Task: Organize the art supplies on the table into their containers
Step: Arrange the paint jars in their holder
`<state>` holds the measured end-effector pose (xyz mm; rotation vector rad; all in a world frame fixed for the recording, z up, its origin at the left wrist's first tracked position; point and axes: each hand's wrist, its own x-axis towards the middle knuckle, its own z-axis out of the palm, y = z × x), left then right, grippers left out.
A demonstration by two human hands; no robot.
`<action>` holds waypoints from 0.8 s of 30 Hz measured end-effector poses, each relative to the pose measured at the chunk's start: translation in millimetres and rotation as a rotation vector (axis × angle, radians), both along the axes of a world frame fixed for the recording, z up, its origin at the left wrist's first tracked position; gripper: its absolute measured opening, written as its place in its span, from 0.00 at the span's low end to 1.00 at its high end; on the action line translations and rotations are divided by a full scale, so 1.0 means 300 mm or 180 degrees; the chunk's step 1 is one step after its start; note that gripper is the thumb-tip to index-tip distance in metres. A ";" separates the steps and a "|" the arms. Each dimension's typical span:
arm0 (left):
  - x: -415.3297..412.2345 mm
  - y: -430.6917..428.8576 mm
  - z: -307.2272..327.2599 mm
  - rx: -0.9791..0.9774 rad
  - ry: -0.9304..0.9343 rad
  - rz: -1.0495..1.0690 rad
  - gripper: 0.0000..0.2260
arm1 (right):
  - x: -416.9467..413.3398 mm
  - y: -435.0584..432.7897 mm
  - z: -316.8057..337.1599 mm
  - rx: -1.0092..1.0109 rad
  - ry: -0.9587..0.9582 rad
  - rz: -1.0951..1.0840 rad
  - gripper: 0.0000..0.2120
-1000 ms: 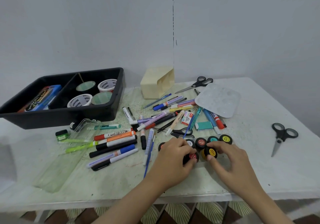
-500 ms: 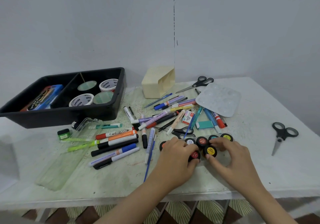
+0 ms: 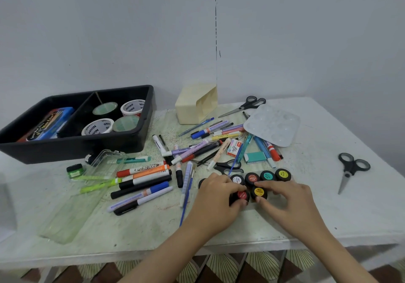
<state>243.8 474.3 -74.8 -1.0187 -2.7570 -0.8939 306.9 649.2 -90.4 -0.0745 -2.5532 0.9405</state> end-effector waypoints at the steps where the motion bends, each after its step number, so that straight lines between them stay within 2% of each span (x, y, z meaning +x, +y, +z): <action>1: 0.000 -0.001 0.000 0.0052 0.0028 0.0007 0.14 | -0.001 -0.001 -0.005 0.0033 -0.0007 0.0001 0.15; 4: 0.001 -0.008 -0.007 0.0188 0.0089 0.0028 0.12 | -0.005 -0.004 -0.014 0.0067 0.0008 -0.0039 0.14; 7: -0.001 -0.014 -0.019 0.0230 0.0119 -0.0019 0.15 | -0.007 -0.001 -0.015 -0.0054 -0.0027 -0.0114 0.10; 17: -0.039 -0.019 -0.026 0.0323 -0.0102 -0.0105 0.12 | -0.017 0.015 -0.011 -0.0074 -0.0068 -0.0062 0.05; 24: -0.030 -0.016 -0.038 0.0303 0.0068 -0.0073 0.11 | -0.020 0.005 -0.017 0.0267 0.0113 -0.0159 0.14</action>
